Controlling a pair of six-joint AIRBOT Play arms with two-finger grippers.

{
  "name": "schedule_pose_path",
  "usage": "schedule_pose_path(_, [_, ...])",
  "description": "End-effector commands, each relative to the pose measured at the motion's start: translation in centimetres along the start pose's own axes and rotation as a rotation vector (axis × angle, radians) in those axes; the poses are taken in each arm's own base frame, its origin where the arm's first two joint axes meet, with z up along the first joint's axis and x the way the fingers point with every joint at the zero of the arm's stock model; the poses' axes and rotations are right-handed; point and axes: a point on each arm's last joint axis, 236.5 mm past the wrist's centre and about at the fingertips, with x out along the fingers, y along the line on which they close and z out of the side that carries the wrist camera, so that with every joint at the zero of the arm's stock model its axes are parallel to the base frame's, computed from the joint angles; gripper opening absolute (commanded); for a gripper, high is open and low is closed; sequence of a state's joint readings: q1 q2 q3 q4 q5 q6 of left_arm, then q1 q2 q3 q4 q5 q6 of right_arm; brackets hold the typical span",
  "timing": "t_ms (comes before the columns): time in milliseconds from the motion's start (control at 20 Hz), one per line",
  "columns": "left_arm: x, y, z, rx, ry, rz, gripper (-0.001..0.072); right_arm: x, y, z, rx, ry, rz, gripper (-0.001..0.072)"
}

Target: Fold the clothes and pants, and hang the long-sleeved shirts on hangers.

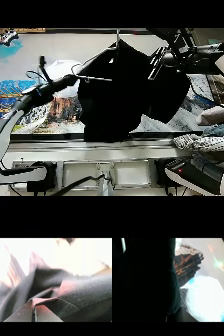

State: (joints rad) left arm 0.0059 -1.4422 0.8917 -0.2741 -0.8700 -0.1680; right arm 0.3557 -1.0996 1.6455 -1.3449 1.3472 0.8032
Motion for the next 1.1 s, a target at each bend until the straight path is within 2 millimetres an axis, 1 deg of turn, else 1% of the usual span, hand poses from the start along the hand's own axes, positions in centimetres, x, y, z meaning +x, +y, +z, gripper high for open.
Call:
schedule_pose_path(0, [-2.1, -2.0, 6.5, 0.026, -0.135, -0.104, 0.0024, 0.0, -0.8, -1.6, -0.016, 0.068, -0.033, 0.0023])
schedule_pose_path(150, [-3.6, -6.3, 10.3, 0.133, -0.186, -0.203, 0.0024, -0.1, -1.5, -2.2, -0.024, 0.093, -0.06, 0.0023])
schedule_pose_path(300, [-5.6, -9.8, 12.5, 0.229, -0.226, -0.223, 0.0024, -0.4, -2.7, -3.3, -0.022, 0.142, -0.114, 0.0023])
schedule_pose_path(500, [-8.2, -14.0, 13.0, 0.392, -0.218, -0.218, 0.0023, -0.6, -3.6, -3.9, 0.0, 0.168, -0.151, 0.0023])
schedule_pose_path(550, [-9.0, -15.4, 13.2, 0.424, -0.228, -0.228, 0.0024, -0.6, -3.7, -4.0, -0.002, 0.171, -0.157, 0.0023])
schedule_pose_path(650, [-10.8, -19.3, 13.2, 0.481, -0.242, -0.292, 0.0024, -0.7, -4.3, -3.9, 0.02, 0.166, -0.183, 0.0023])
schedule_pose_path(750, [-12.7, -23.4, 12.2, 0.531, -0.235, -0.379, 0.0024, -0.9, -5.5, -3.4, 0.088, 0.133, -0.239, 0.0023])
schedule_pose_path(800, [-13.2, -25.0, 11.4, 0.553, -0.221, -0.42, 0.0024, -1.0, -6.0, -2.9, 0.127, 0.107, -0.264, 0.0023])
schedule_pose_path(850, [-13.3, -26.2, 10.2, 0.571, -0.185, -0.445, 0.0025, -1.1, -6.5, -2.4, 0.157, 0.079, -0.285, 0.0023])
schedule_pose_path(900, [-12.9, -26.7, 8.8, 0.566, -0.133, -0.453, 0.0025, -1.1, -6.9, -1.8, 0.183, 0.051, -0.303, 0.0023])
schedule_pose_path(950, [-12.2, -27.0, 7.0, 0.548, -0.062, -0.465, 0.0026, -1.3, -7.3, -1.3, 0.209, 0.02, -0.321, 0.0023])
schedule_pose_path(1050, [-11.0, -28.0, 2.7, 0.519, 0.097, -0.51, 0.0028, -1.7, -8.3, 0.0, 0.278, -0.048, -0.358, 0.0023])
